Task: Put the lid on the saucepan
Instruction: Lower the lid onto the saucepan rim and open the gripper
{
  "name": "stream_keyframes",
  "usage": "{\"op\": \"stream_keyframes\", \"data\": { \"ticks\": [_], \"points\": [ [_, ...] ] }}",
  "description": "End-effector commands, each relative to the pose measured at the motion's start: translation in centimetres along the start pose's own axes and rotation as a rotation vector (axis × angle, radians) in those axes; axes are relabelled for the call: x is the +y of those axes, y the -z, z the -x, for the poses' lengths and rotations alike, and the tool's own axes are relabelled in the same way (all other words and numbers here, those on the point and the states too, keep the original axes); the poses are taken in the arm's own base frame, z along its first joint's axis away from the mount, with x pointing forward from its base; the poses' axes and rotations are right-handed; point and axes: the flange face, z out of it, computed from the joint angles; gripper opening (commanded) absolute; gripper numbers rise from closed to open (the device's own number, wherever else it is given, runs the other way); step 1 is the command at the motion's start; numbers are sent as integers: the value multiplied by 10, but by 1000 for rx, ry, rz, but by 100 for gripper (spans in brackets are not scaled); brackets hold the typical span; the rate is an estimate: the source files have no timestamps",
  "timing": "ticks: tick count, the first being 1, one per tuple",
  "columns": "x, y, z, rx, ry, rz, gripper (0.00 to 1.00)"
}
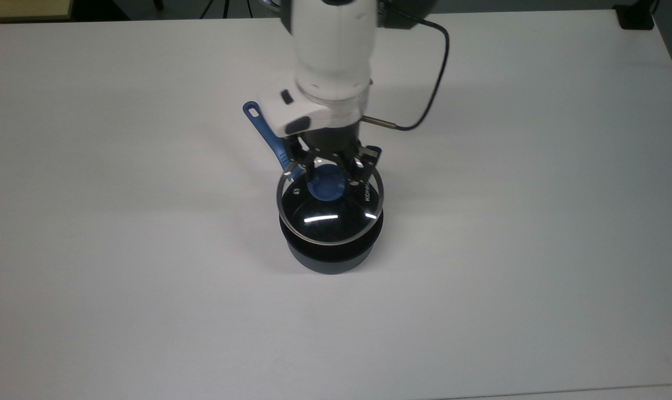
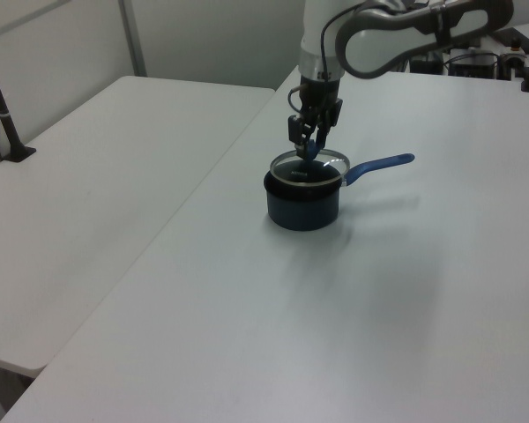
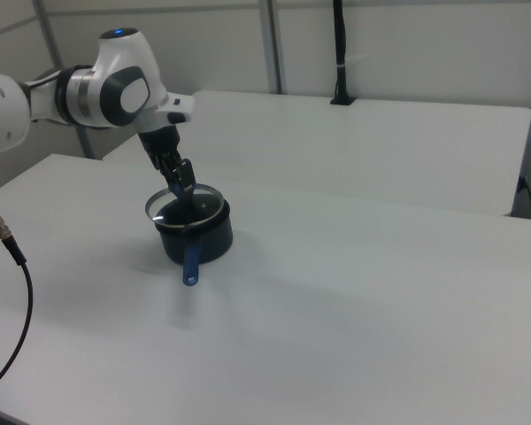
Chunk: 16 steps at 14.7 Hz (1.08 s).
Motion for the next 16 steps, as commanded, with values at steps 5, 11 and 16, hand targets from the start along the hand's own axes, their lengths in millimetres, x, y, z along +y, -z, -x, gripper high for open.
{"op": "stream_keyframes", "data": {
  "ticks": [5,11,16],
  "points": [
    [-9,-19,-6,82,-38,22,41],
    [-15,-29,-1,79,-17,30,41],
    [-15,-36,3,71,-6,40,69]
  ]
}}
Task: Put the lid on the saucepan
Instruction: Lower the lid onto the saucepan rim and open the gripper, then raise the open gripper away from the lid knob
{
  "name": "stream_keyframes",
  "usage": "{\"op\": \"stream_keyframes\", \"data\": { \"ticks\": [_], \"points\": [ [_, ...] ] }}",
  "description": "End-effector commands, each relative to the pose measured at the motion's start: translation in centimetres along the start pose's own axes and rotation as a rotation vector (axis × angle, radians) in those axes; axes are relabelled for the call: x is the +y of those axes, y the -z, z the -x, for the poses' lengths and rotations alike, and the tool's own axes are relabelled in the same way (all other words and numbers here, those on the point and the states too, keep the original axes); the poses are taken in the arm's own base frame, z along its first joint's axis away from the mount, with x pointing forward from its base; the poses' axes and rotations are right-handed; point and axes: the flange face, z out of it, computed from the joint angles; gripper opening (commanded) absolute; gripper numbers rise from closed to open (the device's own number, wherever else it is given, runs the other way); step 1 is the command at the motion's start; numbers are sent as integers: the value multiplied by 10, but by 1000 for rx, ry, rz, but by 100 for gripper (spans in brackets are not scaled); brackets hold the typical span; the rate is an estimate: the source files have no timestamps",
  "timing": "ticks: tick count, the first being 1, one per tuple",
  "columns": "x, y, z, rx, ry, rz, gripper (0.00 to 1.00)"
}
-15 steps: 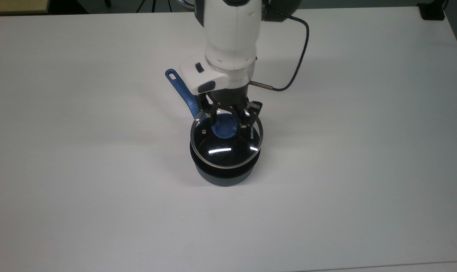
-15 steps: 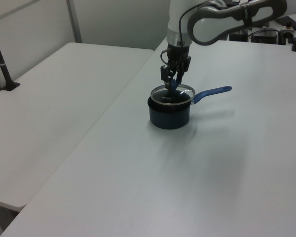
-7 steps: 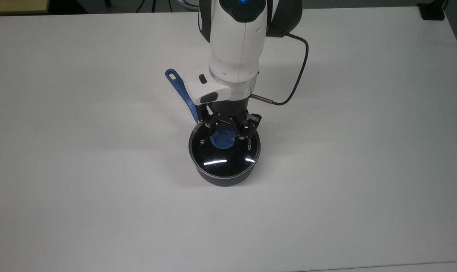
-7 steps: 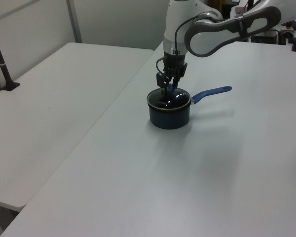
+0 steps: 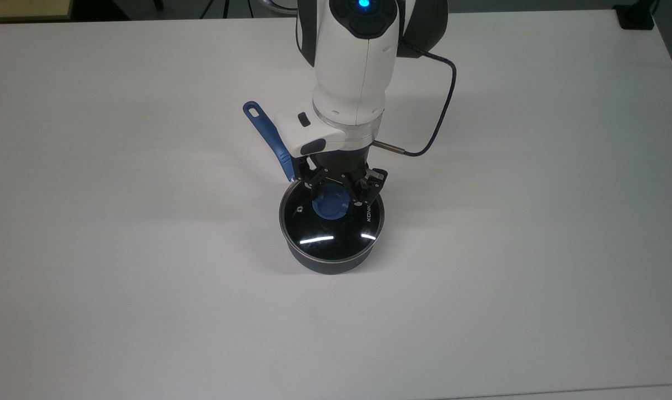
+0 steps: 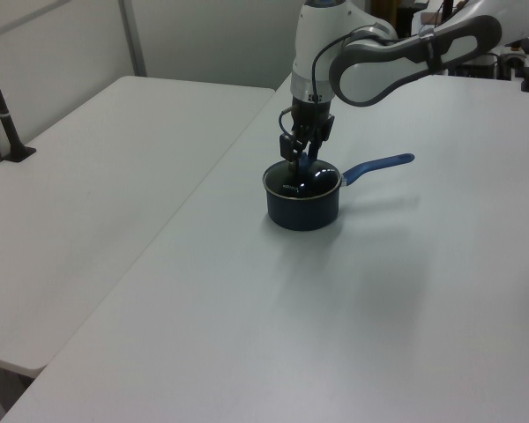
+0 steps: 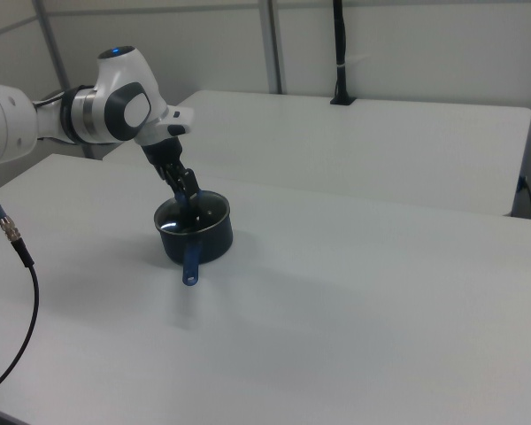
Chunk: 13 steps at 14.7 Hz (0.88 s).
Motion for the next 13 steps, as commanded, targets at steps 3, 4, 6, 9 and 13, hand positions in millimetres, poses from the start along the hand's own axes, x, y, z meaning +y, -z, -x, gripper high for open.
{"op": "stream_keyframes", "data": {
  "ticks": [3,4,6,9,13],
  "points": [
    [1,-1,3,25,2,1,100],
    [3,2,2,25,-2,-2,100],
    [13,24,0,19,-13,-9,100],
    [39,57,2,-54,29,-12,100],
    [115,109,6,-197,103,0,100]
  ]
}}
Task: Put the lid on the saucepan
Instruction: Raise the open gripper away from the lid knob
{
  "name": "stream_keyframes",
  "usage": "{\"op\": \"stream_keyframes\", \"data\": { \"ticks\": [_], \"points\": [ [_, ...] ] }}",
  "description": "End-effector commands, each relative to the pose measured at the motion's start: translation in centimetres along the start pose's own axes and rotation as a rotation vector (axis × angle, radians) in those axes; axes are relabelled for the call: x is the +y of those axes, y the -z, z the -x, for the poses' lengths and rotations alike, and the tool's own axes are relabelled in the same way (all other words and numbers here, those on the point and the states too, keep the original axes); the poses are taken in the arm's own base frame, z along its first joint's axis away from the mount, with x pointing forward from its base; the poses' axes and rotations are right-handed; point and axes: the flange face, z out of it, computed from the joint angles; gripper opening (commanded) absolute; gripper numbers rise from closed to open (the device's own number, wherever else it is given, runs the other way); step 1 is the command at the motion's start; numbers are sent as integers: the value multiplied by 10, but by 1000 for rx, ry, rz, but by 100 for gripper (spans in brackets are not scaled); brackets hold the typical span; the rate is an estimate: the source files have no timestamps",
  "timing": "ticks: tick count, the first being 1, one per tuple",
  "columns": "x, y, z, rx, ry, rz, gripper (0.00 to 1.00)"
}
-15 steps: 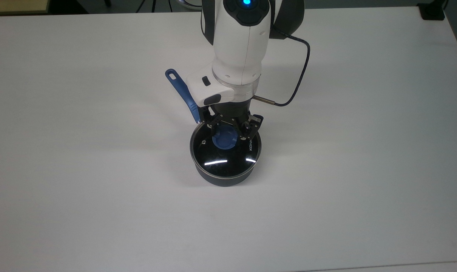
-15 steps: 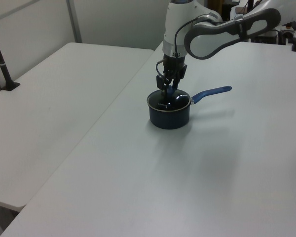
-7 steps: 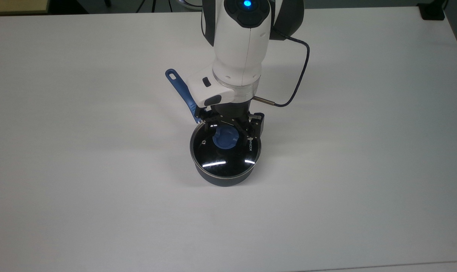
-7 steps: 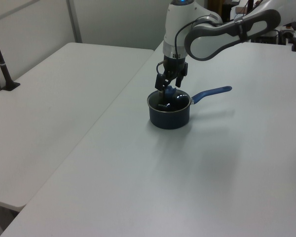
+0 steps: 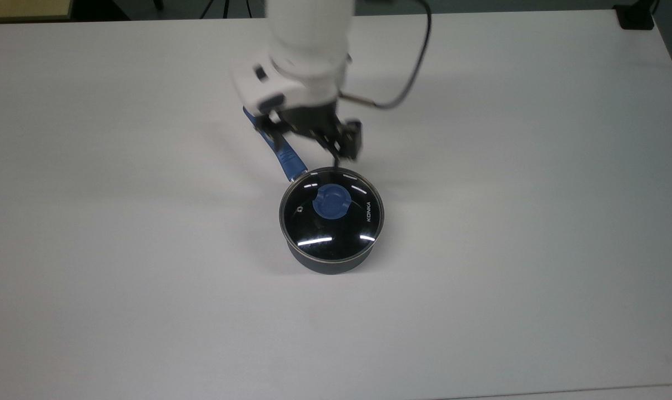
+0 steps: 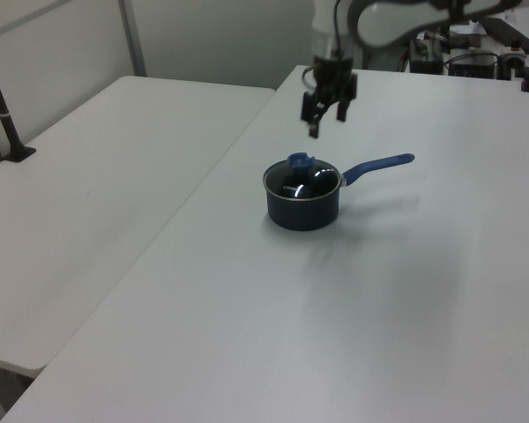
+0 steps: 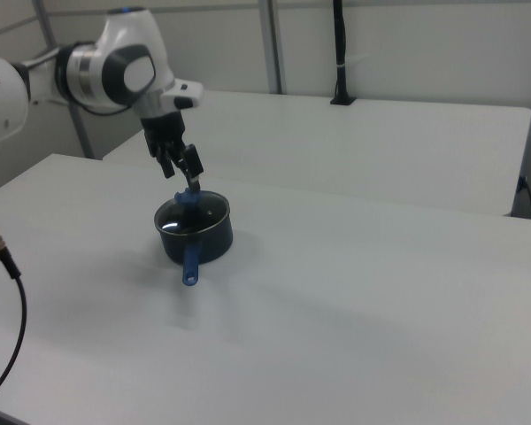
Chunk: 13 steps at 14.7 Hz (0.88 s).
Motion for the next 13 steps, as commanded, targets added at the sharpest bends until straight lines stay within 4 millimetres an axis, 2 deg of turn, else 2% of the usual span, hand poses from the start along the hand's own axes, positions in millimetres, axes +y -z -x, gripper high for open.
{"op": "stream_keyframes", "data": {
  "ticks": [1,4,6,8,11,13],
  "points": [
    [66,42,17,-95,54,18,100],
    [113,66,24,-114,74,16,100],
    [134,73,26,-110,86,9,100],
    [137,75,27,-106,96,6,100],
    [143,89,36,-84,90,17,100],
    [147,90,35,-82,85,17,100]
  ]
}}
